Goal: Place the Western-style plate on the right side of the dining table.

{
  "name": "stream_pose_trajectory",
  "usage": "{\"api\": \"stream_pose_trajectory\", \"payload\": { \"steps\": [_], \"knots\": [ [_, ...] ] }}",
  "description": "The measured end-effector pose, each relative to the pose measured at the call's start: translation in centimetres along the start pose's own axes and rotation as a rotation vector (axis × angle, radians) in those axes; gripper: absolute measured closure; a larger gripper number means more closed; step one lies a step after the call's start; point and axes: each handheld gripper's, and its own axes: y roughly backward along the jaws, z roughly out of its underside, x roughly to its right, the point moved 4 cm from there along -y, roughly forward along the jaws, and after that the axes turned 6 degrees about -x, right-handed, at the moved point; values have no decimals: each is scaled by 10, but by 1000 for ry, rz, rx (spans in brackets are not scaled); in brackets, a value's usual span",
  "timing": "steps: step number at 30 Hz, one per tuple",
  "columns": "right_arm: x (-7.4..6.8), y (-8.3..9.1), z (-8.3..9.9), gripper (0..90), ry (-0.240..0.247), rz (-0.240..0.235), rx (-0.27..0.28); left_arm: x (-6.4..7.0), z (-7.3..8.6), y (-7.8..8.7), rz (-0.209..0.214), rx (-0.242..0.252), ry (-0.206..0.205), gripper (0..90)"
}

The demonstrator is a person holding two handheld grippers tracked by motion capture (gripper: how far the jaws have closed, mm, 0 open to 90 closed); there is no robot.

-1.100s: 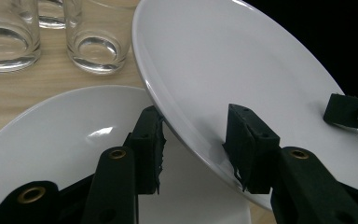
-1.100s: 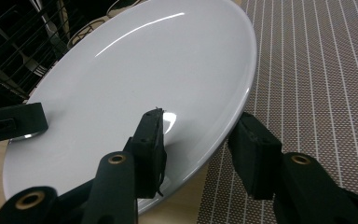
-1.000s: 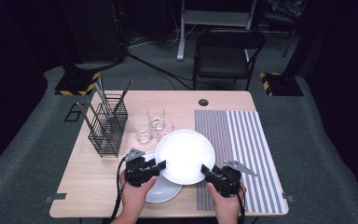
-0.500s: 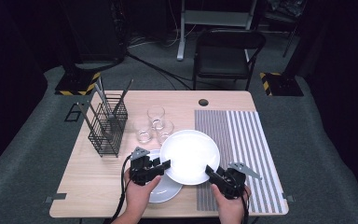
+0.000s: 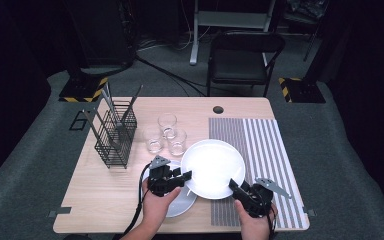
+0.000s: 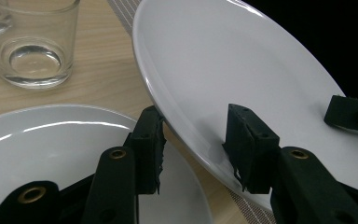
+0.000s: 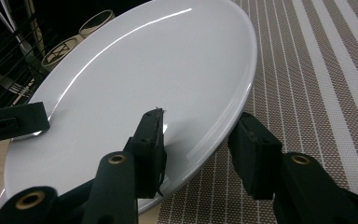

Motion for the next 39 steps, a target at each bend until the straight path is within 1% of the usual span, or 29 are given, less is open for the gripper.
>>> {"api": "stream_pose_trajectory", "payload": {
  "steps": [1, 7, 11, 18, 24, 26, 28, 35, 39],
  "knots": [
    [1, 1, 0, 556, 0, 2, 1, 0, 0, -1, 4, -5, -6, 569],
    [7, 6, -1, 556, -11, 19, 6, 5, -3, -7, 19, -12, -14, 569],
    [10, 10, -1, 557, -6, 29, 14, 9, -5, -11, 30, -14, -21, 569],
    [18, 16, 0, 556, -26, 43, 24, 16, -7, -19, 44, -26, -41, 570],
    [25, 21, 2, 557, -38, 61, 32, 23, -9, -26, 59, -30, -46, 575],
    [28, 22, 2, 557, -44, 64, 35, 24, -10, -28, 66, -37, -60, 576],
    [30, 24, 2, 557, -47, 68, 38, 25, -10, -30, 67, -35, -57, 577],
    [36, 31, 2, 557, -56, 83, 47, 33, -13, -37, 89, -40, -70, 577],
    [39, 33, 1, 558, -61, 88, 50, 36, -14, -40, 92, -38, -72, 577]
  ]
}}
